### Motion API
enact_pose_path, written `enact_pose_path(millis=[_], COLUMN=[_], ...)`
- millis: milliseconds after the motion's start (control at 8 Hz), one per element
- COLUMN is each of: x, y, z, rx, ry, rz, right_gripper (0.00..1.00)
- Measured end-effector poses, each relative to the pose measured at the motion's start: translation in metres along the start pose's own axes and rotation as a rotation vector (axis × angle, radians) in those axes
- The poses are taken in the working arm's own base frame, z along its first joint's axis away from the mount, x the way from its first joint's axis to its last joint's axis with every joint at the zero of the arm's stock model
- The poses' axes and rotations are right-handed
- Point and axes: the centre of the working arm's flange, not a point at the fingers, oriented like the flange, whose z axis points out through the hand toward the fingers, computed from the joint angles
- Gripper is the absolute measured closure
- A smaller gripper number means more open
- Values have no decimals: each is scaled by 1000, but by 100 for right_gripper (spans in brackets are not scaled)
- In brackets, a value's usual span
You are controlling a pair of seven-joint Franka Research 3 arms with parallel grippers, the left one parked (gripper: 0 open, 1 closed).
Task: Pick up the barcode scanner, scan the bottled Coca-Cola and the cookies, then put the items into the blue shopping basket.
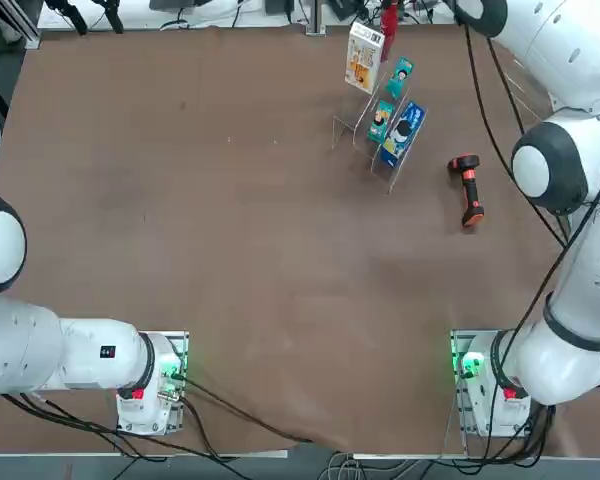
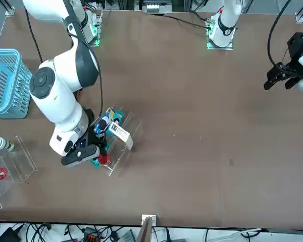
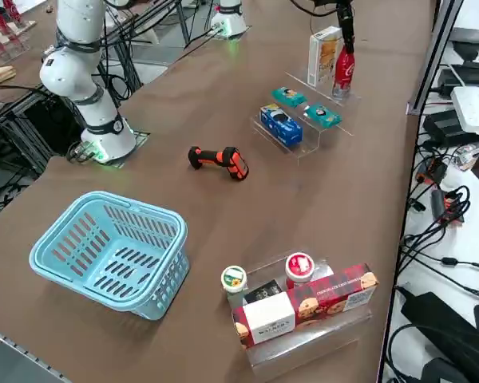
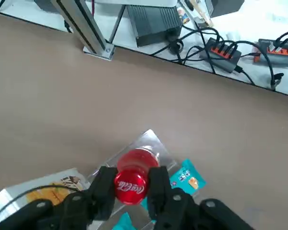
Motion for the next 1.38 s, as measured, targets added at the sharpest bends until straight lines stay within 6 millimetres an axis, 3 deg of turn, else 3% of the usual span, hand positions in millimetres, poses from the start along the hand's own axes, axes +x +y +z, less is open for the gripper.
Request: enact_pose_path(millis=[500,750,1000,1375], x=[-1,-9,-18,-54], y=[1,14,55,163], z=[-1,-16,-54,-119], rx=[-2,-13,-19,0], ry=[-17,-126,-214,-327], rz=[-8,-51,-95,-147], right_gripper=[63,63,63,63])
